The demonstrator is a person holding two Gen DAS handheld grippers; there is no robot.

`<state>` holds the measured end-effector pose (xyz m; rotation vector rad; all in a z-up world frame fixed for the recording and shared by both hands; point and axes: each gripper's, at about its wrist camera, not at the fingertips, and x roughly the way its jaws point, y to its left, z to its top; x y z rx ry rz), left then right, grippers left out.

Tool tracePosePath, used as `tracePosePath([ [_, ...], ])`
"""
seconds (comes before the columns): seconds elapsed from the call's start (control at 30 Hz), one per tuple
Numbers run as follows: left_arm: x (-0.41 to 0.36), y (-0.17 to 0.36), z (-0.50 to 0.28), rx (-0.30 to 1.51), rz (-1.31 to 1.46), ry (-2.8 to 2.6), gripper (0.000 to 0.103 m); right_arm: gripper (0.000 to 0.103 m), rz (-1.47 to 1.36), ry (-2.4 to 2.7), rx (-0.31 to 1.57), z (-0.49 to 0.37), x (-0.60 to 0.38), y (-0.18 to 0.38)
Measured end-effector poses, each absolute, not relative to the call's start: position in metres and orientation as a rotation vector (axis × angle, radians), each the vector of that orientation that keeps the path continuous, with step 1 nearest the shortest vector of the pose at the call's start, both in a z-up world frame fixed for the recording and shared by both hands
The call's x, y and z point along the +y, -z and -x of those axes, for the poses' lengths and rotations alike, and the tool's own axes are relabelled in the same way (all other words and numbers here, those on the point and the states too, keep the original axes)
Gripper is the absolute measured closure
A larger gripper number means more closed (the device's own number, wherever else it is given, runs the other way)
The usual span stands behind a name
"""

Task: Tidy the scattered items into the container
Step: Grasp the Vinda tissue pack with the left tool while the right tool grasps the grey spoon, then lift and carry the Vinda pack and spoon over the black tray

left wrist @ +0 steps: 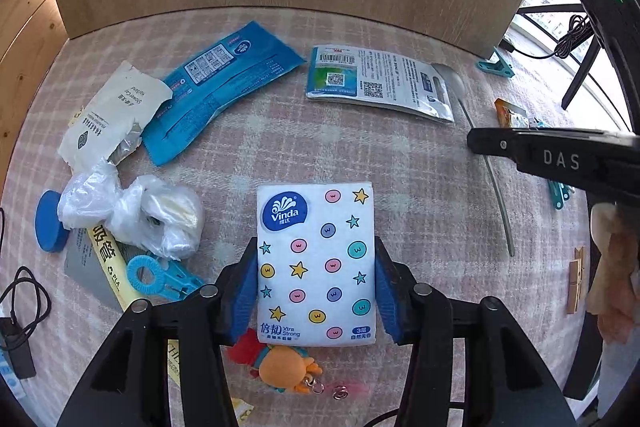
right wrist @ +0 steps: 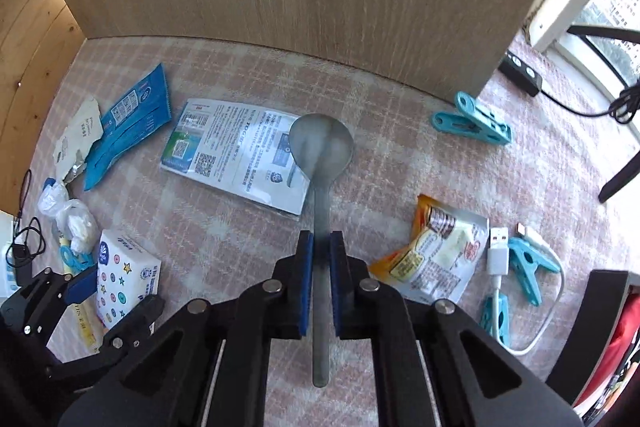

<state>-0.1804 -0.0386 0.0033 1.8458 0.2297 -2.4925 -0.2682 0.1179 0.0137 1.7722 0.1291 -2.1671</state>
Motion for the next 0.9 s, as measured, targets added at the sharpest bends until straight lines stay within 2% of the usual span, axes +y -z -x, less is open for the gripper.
tracePosePath([
  [0.23, -0.032, -0.018, 0.170, 0.272, -1.819, 2.537, 0.055, 0.095, -1.757, 2.166, -0.055, 0.238, 0.161, -0.025],
  [0.53, 0.013, -0.053, 0.172, 0.217, -1.787, 2.661, 0.055, 0.095, -1.669, 2.282, -0.138, 0.225, 0.197, -0.070],
  [0.9, 0.125, -0.090, 0.193, 0.107, -1.802, 2.861, 0.055, 0.095, -1.634, 2.500, -0.232, 0.201, 0.305, -0.109],
])
